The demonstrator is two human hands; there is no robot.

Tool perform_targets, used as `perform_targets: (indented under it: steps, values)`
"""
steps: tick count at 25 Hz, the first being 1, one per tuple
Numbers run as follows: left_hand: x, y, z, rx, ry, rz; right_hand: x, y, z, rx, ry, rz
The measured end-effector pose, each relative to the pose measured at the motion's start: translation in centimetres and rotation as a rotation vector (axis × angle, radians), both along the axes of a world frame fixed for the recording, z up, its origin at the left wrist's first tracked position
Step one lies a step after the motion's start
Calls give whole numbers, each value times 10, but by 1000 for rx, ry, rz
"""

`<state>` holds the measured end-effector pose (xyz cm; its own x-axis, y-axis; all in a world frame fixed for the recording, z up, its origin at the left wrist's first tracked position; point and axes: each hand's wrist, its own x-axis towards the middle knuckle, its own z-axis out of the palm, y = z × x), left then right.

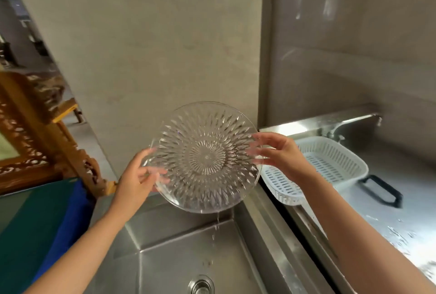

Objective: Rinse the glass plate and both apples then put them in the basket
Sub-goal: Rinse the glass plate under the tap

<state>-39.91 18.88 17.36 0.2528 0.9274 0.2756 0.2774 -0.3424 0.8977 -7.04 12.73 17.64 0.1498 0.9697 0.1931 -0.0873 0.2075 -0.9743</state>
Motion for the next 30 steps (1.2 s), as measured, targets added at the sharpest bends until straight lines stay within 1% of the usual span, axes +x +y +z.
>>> perform_targets:
  steps: [4,9,11,16,18,21,25,30]
  values:
    - [69,6,-19,-310,-76,-166,62,-36,-26,-150,-13,-166]
    - [171,-14,-56,-642,-100,-303,141,-116,-60,-318,9,-333]
    - [208,-28,-72,-740,-76,-354,167,-150,-75,-381,38,-397]
    - [283,-63,-117,-937,58,-462,211,-222,-122,-515,129,-572]
    - [303,-72,-136,-991,117,-485,221,-237,-144,-587,159,-607]
    - [324,-74,-161,-1012,186,-464,233,-240,-173,-671,176,-635]
    - [340,-63,-186,-1018,234,-400,250,-221,-193,-743,96,-644]
    - [351,-60,-203,-1026,248,-348,257,-208,-203,-818,1,-671]
